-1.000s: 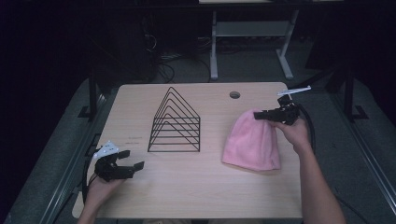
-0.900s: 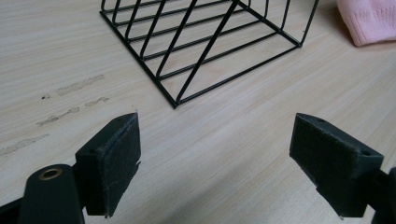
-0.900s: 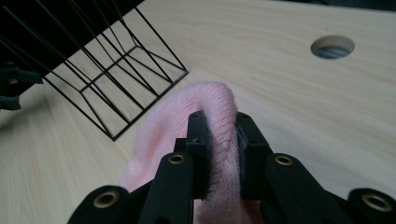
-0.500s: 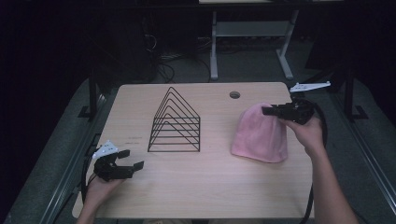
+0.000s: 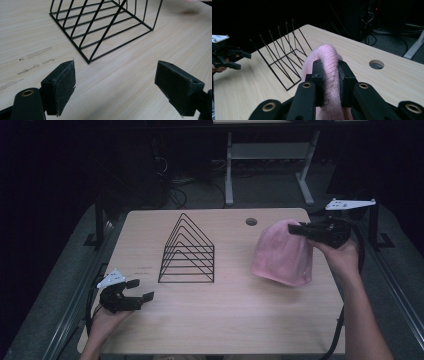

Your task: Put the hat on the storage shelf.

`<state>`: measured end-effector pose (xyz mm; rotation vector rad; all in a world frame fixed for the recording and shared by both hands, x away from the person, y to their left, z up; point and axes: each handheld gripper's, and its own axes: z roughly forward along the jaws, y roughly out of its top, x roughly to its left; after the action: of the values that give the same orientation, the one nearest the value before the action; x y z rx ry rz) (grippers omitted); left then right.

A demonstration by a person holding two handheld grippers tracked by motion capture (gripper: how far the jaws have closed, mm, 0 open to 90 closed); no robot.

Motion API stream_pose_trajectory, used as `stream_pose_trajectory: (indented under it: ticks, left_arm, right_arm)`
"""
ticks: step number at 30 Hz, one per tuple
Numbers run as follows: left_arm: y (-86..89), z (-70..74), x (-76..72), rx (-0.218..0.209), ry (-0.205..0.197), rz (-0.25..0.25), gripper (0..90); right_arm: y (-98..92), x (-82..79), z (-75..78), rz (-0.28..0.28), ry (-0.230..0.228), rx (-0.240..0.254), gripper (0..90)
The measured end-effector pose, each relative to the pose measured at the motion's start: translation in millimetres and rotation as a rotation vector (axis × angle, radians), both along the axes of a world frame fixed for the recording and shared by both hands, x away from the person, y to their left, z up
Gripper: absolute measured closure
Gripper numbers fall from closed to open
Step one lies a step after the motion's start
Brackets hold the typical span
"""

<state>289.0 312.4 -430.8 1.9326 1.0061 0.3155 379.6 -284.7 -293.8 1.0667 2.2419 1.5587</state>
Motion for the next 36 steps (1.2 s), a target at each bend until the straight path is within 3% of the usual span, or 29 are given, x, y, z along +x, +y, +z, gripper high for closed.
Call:
stream_pose_trajectory:
  ticks: [5,17,36]
  left_arm:
    - [-1.6,3.9,1.2,-0.015,0.002,-0.005,16.5]
    - [-9.6,18.4,4.9,-0.012,-0.017,-0.078,16.6]
    - [-19.9,52.2,8.2,-0.013,-0.062,-0.171,16.6]
  right_arm:
    - [0.7,-2.3,6.9,0.005,-0.015,0.002,78.4]
    - [1.6,-6.4,30.4,0.018,-0.047,0.002,78.3]
    - [25.4,-9.6,60.2,0.063,-0.090,-0.022,78.2]
